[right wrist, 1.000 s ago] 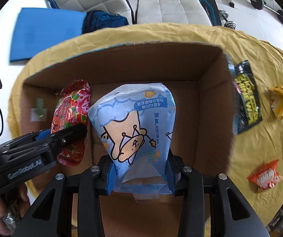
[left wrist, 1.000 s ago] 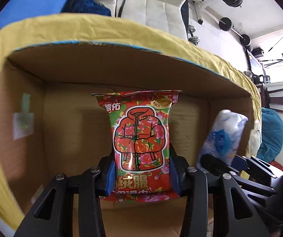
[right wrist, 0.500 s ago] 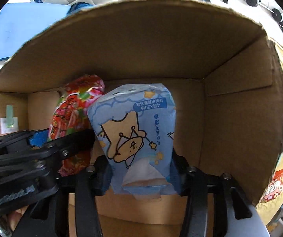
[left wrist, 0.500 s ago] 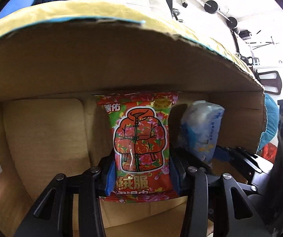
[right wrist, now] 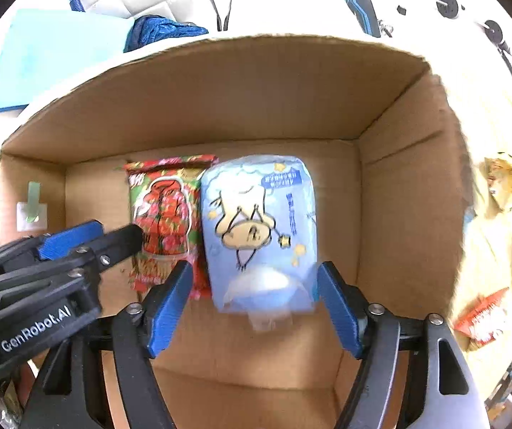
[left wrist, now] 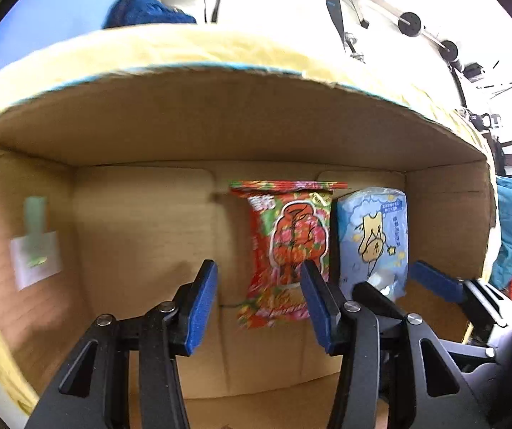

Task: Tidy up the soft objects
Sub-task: 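Lift both tools out of the box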

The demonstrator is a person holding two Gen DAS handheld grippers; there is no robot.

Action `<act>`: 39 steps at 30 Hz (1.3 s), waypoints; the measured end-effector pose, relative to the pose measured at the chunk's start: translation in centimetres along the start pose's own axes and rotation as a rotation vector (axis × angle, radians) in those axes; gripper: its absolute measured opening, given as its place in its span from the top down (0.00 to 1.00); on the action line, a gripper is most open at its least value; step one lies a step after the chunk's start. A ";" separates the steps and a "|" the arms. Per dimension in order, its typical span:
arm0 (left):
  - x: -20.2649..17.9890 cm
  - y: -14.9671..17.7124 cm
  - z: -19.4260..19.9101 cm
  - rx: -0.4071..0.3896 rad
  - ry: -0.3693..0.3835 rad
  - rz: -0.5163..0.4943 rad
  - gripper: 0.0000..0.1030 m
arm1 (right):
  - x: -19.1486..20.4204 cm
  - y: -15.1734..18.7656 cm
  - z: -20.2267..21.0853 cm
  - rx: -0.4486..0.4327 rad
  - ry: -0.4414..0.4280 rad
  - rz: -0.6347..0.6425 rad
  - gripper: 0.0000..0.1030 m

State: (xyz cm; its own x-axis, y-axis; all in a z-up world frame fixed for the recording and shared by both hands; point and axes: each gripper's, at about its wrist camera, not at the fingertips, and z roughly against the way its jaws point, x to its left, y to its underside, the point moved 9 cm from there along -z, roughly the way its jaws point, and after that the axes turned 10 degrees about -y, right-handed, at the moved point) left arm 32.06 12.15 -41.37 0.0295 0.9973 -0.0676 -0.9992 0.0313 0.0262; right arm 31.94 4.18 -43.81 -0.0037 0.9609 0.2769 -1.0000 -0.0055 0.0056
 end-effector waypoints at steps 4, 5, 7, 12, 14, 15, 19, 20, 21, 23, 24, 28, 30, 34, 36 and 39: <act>1.0 2.1 2.4 -0.081 -0.065 -0.008 0.48 | 0.9 1.7 1.6 -0.035 0.036 0.024 0.08; 1.3 2.7 3.2 -0.100 -0.079 -0.008 0.47 | 1.0 2.1 2.0 -0.036 0.041 0.025 0.08; 1.7 3.8 4.5 -0.127 -0.097 0.002 0.38 | 1.3 3.1 2.6 -0.040 0.044 0.026 0.08; 3.1 5.5 6.8 -0.187 -0.121 0.026 0.10 | 0.4 4.4 5.3 -0.064 0.047 0.026 0.00; 3.4 6.5 7.7 -0.205 -0.142 0.027 0.04 | 0.3 5.4 6.2 -0.074 0.054 0.036 0.00; 4.1 5.0 7.8 -0.209 -0.144 0.029 0.04 | 0.0 5.9 7.2 -0.081 0.057 0.044 0.00; 4.0 5.6 8.8 -0.239 -0.148 0.030 0.04 | 0.3 7.3 9.4 -0.104 0.059 0.046 0.00; 4.0 5.8 9.2 -0.247 -0.148 0.031 0.04 | 0.5 7.6 9.9 -0.108 0.049 0.043 0.00; 3.9 5.9 9.3 -0.253 -0.145 0.033 0.04 | 0.6 7.8 10.4 -0.115 0.043 0.042 0.00; 3.6 6.6 10.3 -0.275 -0.142 0.039 0.04 | 1.0 8.5 11.2 -0.131 0.043 0.047 0.00; 3.7 6.9 10.7 -0.282 -0.144 0.040 0.04 | 1.1 8.7 11.7 -0.137 0.041 0.048 0.00; 3.7 8.2 12.3 -0.306 -0.150 0.046 0.04 | 2.1 10.2 14.0 -0.166 0.025 0.052 0.00; 3.7 8.9 12.9 -0.313 -0.155 0.051 0.04 | 2.5 10.9 15.1 -0.185 0.019 0.061 0.00; 3.6 10.4 14.3 -0.330 -0.153 0.066 0.04 | 3.1 12.0 17.0 -0.197 0.005 0.074 0.00; 3.4 10.8 15.0 -0.336 -0.145 0.070 0.04 | 3.2 12.4 17.6 -0.201 -0.008 0.082 0.00; 2.9 11.4 15.6 -0.334 -0.132 0.085 0.04 | 2.8 12.7 18.5 -0.206 -0.031 0.082 0.00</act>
State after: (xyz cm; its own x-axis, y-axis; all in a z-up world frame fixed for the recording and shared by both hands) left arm 21.16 16.40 -25.67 -0.0722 0.9961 0.0506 -0.9516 -0.0536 -0.3026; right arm 19.38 1.68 -25.16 -0.0884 0.9504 0.2982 -0.9765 -0.0237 -0.2141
